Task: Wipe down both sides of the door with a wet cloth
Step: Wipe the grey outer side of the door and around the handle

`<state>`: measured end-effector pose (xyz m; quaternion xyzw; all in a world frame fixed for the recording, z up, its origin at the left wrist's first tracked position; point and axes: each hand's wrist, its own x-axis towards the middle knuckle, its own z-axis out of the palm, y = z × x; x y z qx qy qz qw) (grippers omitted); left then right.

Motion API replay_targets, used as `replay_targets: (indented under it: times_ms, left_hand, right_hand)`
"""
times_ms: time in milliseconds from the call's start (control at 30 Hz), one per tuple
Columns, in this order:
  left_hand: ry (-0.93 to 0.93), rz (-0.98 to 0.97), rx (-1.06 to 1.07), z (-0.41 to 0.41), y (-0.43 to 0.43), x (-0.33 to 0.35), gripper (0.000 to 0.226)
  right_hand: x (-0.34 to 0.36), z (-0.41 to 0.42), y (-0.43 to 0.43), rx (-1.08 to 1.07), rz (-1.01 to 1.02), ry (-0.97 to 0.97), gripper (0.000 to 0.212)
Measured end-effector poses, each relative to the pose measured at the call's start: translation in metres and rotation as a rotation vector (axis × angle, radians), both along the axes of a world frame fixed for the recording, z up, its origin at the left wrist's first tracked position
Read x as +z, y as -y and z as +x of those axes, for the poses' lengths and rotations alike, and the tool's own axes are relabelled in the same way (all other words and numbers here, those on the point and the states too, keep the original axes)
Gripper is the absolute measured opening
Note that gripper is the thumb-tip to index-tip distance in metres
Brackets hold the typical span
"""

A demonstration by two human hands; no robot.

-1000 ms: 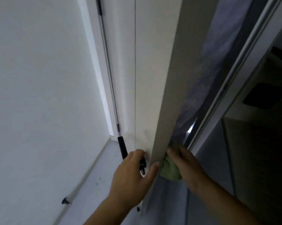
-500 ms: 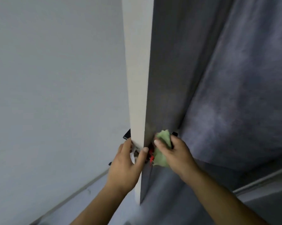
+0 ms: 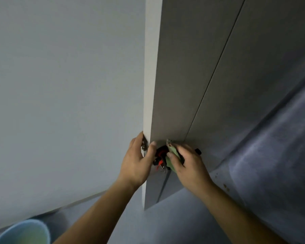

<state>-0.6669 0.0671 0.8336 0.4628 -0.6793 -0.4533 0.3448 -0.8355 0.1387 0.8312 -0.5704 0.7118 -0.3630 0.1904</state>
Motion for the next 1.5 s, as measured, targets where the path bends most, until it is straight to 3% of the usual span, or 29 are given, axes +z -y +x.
replay_targets:
  times_ms: [333, 433, 533, 667, 767, 867, 1000, 1233, 1500]
  left_hand:
    - [-0.056, 0.017, 0.128, -0.012, 0.064, -0.007, 0.051]
    - [-0.089, 0.011, 0.164, -0.020, 0.070, -0.007, 0.051]
    - [-0.165, 0.016, 0.264, -0.031, 0.069, -0.008, 0.043]
    - [-0.194, 0.225, 0.499, -0.042, 0.055, -0.019, 0.056]
    - [-0.201, 0.302, 0.564, -0.044, 0.047, -0.029, 0.024]
    - [-0.267, 0.376, 0.493, -0.048, 0.048, -0.026, 0.037]
    - [-0.260, 0.392, 0.425, -0.048, 0.056, -0.022, 0.033]
    - [-0.409, 0.484, 0.404, -0.038, 0.067, -0.026, 0.044]
    - [-0.381, 0.499, 0.412, -0.045, 0.064, -0.024, 0.020]
  right_hand:
    - [-0.007, -0.028, 0.071, 0.019, -0.021, 0.221, 0.028]
    - [-0.005, -0.030, 0.087, 0.188, -0.119, 0.084, 0.031]
    - [-0.009, -0.024, 0.102, 0.378, -0.220, -0.185, 0.032]
    - [-0.019, -0.021, 0.116, 0.483, -0.254, -0.398, 0.035]
    - [-0.029, -0.020, 0.117, 0.551, -0.253, -0.545, 0.044]
    - [-0.035, -0.035, 0.123, 0.588, -0.259, -0.613, 0.047]
    - [-0.039, -0.067, 0.119, 0.556, -0.282, -0.679, 0.050]
    - [-0.045, -0.029, 0.115, 0.576, -0.211, -0.802, 0.063]
    - [-0.046, -0.066, 0.101, 0.427, -0.138, -0.846, 0.065]
